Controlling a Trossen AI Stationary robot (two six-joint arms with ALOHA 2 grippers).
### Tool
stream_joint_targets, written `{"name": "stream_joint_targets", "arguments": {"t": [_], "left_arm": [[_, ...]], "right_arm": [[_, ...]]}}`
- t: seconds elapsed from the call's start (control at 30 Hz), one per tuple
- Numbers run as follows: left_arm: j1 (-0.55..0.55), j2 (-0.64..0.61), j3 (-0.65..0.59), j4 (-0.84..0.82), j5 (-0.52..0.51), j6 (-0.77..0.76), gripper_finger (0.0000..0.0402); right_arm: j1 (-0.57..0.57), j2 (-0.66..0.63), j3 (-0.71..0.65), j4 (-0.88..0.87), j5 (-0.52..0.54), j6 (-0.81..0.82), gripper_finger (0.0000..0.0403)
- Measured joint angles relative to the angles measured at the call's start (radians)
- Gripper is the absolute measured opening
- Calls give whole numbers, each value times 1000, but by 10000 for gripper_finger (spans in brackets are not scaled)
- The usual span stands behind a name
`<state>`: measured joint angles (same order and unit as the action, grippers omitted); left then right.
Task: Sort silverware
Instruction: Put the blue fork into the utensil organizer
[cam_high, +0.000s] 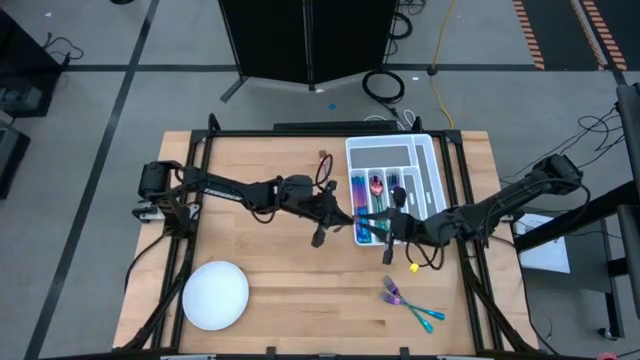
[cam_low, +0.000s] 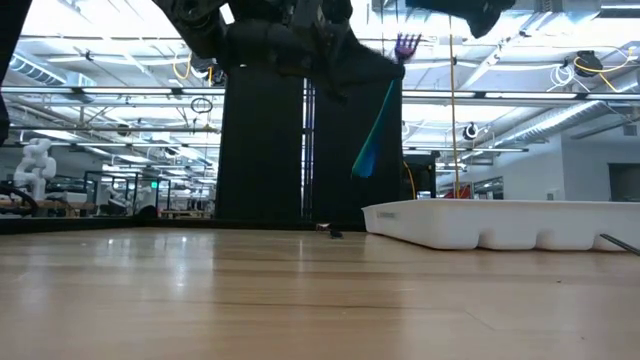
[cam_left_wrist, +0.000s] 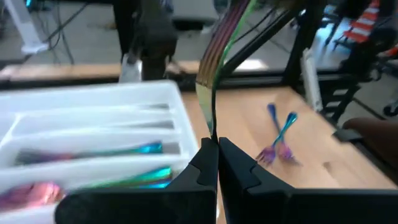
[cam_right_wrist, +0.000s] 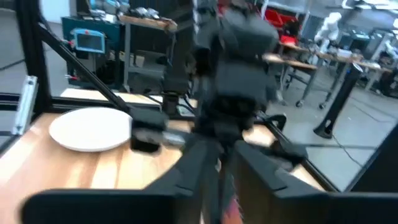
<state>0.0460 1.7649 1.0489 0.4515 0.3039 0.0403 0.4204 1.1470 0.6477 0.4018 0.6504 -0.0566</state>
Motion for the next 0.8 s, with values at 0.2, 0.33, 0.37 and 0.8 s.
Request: {"name": "stream_joint_targets", "arguments": {"t": [0.2,0.33,0.37,0.8], "left_arm": [[0,1,0,11,-41,-37,0],[13,2,-1,64,-68,-158,0],[18,2,-1,95,-73,-207,0],[50,184,19,485,-246,-879,0]], "right_arm": [[19,-75,1,-73,7,-70,157],[59,-197,1,-227,4,-20,201],[69,-231,1,-276,5,14,207],[207,-536,1,-725,35,350,211]]}}
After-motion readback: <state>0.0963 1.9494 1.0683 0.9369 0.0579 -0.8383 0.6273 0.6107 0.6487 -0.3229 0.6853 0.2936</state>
